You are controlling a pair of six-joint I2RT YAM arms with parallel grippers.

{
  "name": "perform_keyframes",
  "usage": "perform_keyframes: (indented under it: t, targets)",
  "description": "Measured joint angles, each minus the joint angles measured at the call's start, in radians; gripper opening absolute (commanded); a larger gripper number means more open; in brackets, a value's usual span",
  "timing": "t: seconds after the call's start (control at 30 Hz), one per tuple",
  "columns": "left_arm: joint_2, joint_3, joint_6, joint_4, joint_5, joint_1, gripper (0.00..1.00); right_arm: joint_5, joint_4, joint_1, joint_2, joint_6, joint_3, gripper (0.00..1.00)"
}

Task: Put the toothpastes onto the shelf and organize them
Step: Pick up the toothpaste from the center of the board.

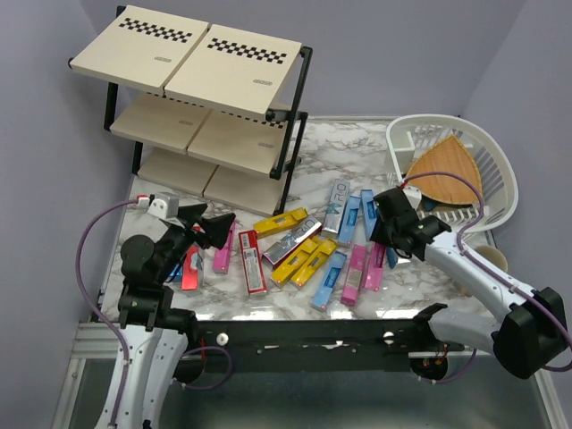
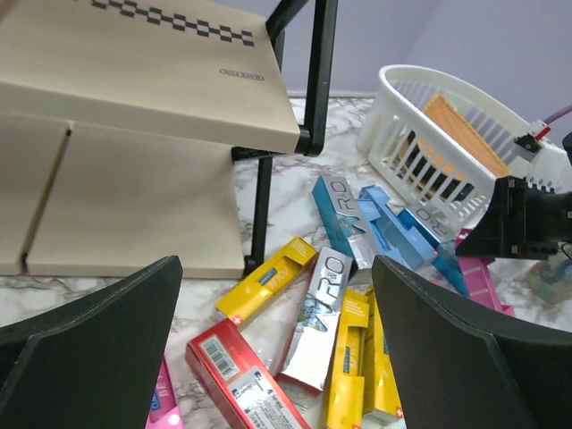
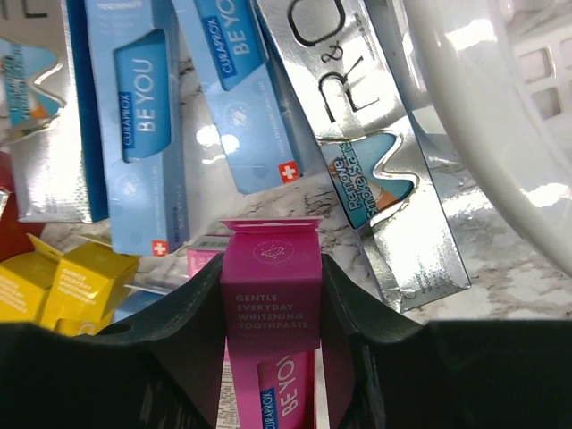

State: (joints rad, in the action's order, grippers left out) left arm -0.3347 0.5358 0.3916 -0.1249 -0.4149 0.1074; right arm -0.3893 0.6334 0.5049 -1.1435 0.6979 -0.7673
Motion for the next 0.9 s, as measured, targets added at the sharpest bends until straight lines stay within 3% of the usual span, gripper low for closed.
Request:
perform_keyframes:
  t: [0.17, 0.3, 0.63, 0.9]
  targets:
    - [-0.089, -0.007, 0.079, 0.102, -0.019, 0.04, 0.99, 0.017, 0.025, 0.0, 0.011, -0.011, -0.063, 0.3]
    - [-0.188, -0.002, 0.095, 0.146, 0.045, 0.204, 0.99, 0.029, 0.028, 0.0, 0.01, -0.018, -0.094, 0.3]
    - [-0.467, 0.011, 0.031, 0.293, 0.512, 0.811, 0.99, 0.047, 0.044, 0.0, -0.051, -0.023, -0.161, 0.3]
    - [-0.776, 0.049, -0.146, 0.489, 0.934, 1.237, 0.99, 0.064, 0.089, 0.0, -0.127, 0.004, -0.23, 0.29]
